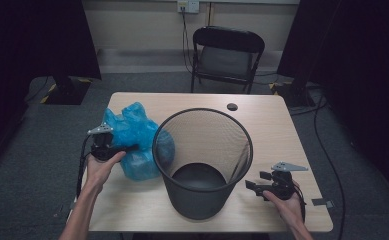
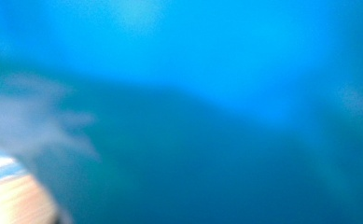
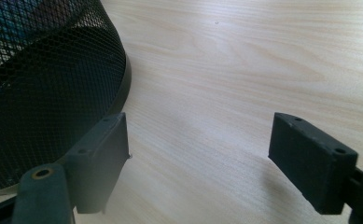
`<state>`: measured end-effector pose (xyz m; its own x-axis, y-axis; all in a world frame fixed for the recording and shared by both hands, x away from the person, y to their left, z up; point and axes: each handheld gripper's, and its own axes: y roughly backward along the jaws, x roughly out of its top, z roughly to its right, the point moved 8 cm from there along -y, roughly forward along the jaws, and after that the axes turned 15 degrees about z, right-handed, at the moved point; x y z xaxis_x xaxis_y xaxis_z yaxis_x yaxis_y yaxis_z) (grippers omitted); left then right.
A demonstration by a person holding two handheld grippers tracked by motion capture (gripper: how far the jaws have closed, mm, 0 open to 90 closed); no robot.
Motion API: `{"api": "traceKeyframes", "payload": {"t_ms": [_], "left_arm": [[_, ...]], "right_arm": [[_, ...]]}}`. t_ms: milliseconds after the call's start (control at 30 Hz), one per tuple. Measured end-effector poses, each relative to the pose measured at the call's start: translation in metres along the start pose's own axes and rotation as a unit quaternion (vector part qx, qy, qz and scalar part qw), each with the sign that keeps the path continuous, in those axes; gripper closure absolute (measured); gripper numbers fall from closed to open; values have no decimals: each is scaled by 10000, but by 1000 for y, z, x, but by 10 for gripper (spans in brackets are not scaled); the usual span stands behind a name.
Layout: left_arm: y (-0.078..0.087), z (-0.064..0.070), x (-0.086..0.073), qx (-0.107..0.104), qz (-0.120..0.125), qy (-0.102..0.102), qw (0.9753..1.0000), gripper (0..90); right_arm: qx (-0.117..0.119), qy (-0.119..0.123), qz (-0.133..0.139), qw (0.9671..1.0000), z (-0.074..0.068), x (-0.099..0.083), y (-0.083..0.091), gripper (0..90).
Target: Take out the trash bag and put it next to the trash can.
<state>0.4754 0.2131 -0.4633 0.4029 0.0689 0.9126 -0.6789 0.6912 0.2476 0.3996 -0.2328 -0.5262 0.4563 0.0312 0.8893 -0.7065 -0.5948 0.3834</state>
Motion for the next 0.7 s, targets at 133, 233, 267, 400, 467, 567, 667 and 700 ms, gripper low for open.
{"api": "traceKeyframes", "payload": {"t_ms": [133, 233, 267, 400, 467, 567, 667, 700], "left_arm": [[-16, 2, 4, -127, 73, 2, 9999, 876], [-34, 12, 20, -273, 455, -59, 9986, 875], [-34, 12, 20, -273, 455, -59, 9986, 867], [-39, 3, 4, 22, 103, 6, 9999, 402], [-28, -3, 3, 152, 224, 103, 9996, 261], [-10, -3, 6, 200, 253, -59, 9995, 209], [7, -3, 7, 241, 300, -111, 9992, 180], [7, -3, 7, 241, 300, -111, 9992, 172]], "right_arm": [[7, 3, -16, 10000, 0, 0, -1, 196], [7, 1, -20, 10000, 0, -1, -1, 198], [8, -3, -32, 10000, 1, -1, -1, 199], [33, 10, -42, 10000, 0, -2, -1, 203], [45, 21, -35, 10000, -1, -2, -1, 203], [39, 16, -47, 10000, -1, -2, -2, 203], [47, 33, -56, 10000, -2, -3, -2, 203], [47, 33, -56, 10000, -2, -3, -2, 203]]}}
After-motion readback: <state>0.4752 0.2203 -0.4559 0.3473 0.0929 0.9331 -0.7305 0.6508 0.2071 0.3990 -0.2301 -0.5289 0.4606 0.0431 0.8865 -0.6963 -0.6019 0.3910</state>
